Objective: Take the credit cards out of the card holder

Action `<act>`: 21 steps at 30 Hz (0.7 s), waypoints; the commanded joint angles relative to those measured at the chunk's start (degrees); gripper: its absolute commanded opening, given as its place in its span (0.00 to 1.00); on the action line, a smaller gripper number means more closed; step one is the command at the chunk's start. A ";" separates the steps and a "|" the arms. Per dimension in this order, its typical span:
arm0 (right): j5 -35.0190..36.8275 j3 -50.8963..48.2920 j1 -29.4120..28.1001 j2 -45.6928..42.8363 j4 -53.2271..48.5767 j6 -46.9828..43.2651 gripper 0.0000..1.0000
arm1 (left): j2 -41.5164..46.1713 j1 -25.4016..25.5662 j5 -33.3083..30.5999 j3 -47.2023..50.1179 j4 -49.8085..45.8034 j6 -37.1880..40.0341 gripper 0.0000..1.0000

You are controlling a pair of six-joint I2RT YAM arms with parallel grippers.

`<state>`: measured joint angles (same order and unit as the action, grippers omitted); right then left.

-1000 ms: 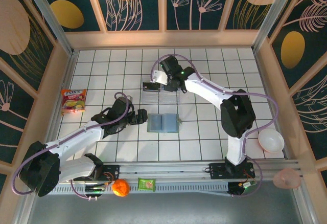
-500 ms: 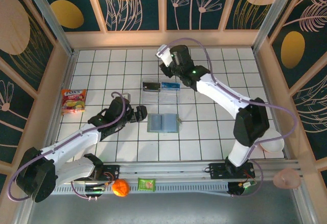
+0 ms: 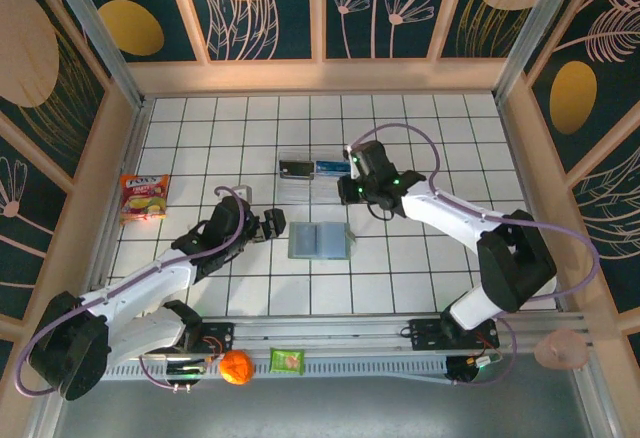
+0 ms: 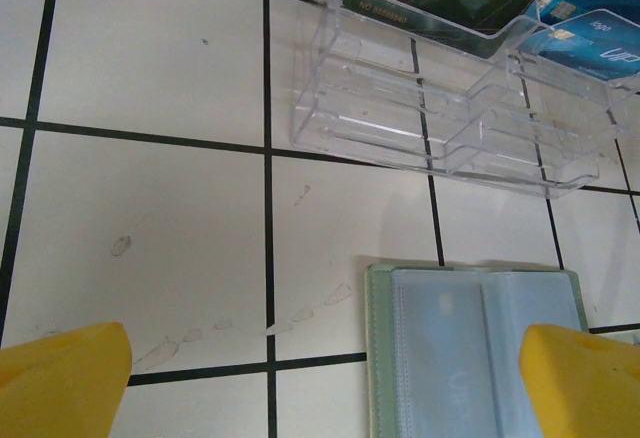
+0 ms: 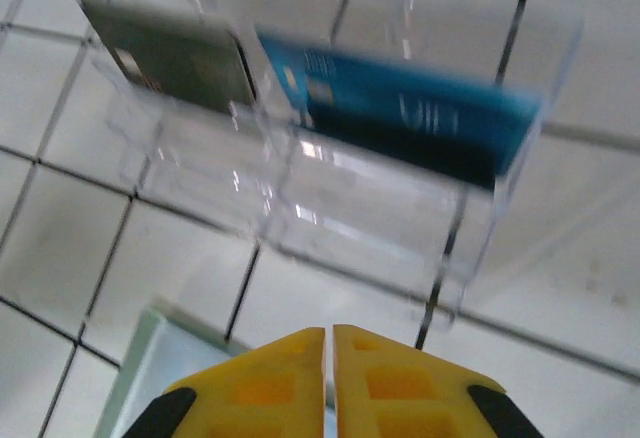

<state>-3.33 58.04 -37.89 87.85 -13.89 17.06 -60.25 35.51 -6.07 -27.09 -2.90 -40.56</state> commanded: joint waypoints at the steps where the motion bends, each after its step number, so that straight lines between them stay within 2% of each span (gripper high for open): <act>1: -1.47 -0.40 -1.55 -0.57 -0.71 4.39 0.08 | 1.01 -0.38 0.43 1.72 3.06 0.77 0.99; 11: 6.80 10.89 -2.08 11.15 -2.47 2.36 0.04 | 4.55 -0.40 -0.33 2.99 1.14 1.38 0.99; 21: 12.49 19.00 -1.31 19.24 -5.37 -0.40 0.03 | 5.49 -0.35 -0.13 2.92 0.70 1.05 0.99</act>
<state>5.30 74.78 -39.68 105.80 -17.17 18.02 -55.33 35.51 -6.11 -24.51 -1.74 -40.14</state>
